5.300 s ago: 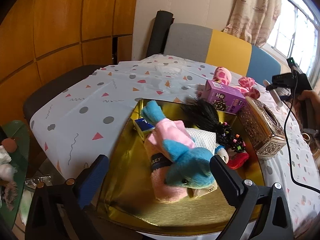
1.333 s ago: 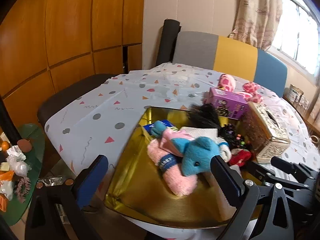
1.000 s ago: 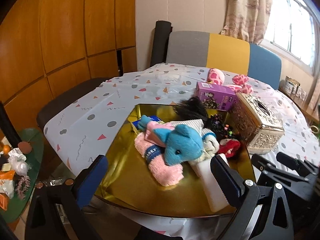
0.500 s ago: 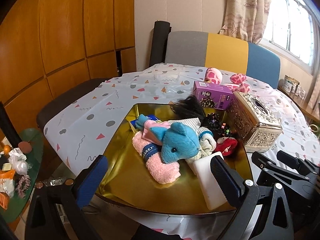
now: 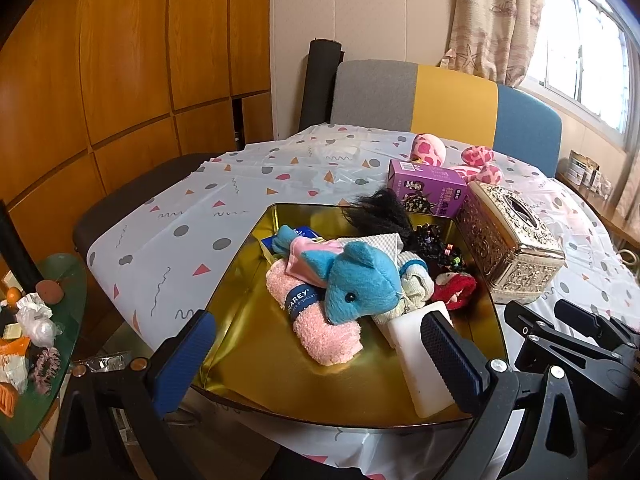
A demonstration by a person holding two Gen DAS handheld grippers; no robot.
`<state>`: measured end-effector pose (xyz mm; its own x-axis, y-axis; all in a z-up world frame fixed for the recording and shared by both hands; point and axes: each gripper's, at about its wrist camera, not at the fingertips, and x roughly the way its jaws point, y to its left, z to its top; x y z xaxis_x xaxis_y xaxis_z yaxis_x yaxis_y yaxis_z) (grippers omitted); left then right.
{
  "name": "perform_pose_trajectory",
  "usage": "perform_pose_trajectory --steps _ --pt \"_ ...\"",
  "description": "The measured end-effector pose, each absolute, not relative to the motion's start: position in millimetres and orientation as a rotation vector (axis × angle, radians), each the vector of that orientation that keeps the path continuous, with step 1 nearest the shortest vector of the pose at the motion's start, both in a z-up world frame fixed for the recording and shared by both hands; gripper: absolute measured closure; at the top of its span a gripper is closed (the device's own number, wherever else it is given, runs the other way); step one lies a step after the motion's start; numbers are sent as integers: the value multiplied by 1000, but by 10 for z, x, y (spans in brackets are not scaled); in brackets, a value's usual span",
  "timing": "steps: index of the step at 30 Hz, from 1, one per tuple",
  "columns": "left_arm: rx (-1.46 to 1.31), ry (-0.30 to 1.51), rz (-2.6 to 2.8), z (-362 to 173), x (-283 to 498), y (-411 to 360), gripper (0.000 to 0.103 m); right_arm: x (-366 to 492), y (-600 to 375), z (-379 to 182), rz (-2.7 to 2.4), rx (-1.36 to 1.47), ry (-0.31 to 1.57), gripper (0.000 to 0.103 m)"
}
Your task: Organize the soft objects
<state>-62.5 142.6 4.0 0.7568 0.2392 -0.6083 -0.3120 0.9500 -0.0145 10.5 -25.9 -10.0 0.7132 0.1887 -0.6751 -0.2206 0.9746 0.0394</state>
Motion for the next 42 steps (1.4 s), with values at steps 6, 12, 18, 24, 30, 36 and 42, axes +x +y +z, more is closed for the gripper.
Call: perform_pose_trajectory --steps 6,12,18,24,30,36,42 --pt "-118 648 302 38 -626 1433 0 101 -256 -89 227 -47 740 33" --pt "-119 650 303 39 -622 1441 0 101 -251 -86 228 -48 740 33" --pt "-121 649 304 42 -630 1442 0 90 -253 -79 228 -50 737 33" --pt "-124 653 304 38 -631 1446 0 92 -250 -80 229 -51 738 33" --pt "-124 658 301 39 -626 1447 0 94 -247 -85 229 -51 739 33" --pt "-122 661 299 35 -622 1445 0 98 -250 -82 230 -51 739 33" --pt "-119 662 298 28 -620 1437 0 102 -251 -87 231 -51 742 33"
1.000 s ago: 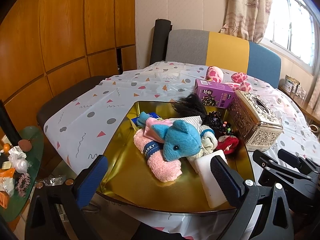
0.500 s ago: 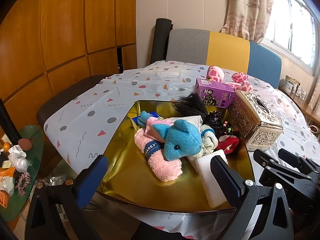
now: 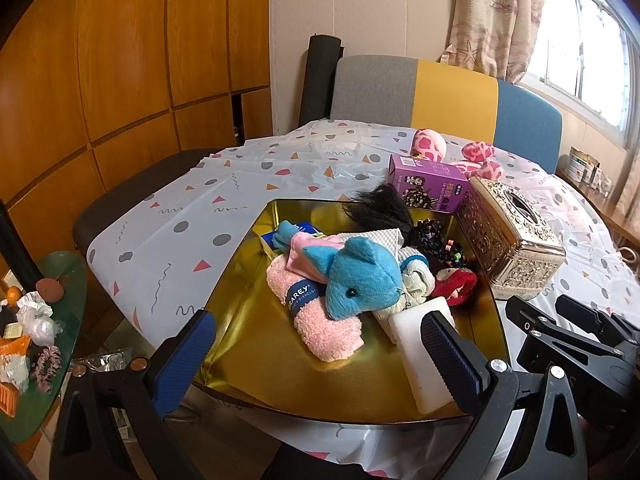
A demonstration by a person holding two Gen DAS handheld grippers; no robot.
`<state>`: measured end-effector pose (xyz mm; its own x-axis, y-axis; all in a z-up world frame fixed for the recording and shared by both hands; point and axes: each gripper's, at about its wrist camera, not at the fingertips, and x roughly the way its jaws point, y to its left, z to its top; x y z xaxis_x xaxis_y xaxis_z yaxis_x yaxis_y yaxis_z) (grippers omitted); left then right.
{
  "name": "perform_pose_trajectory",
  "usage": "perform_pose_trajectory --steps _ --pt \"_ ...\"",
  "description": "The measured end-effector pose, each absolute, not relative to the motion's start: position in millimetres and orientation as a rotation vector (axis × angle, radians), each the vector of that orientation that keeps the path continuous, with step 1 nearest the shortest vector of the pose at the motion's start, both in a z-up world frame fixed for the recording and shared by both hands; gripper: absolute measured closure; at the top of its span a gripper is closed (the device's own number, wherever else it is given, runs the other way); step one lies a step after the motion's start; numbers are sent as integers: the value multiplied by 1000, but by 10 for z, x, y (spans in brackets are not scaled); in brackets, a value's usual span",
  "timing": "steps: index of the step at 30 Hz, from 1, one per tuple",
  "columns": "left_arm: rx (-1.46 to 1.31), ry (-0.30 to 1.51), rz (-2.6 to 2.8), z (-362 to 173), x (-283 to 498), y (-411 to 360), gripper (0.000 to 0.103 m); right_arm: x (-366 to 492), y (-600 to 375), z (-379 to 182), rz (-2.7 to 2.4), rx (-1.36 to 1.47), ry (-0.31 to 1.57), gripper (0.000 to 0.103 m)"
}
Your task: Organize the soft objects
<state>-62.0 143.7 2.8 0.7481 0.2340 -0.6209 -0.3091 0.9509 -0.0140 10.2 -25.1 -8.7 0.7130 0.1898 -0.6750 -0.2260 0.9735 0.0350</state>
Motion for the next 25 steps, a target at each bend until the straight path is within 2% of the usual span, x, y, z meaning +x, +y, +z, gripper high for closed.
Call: perform_pose_trajectory --steps 25 --pt "-101 682 272 -33 -544 1393 0 198 -475 -157 188 2 760 33"
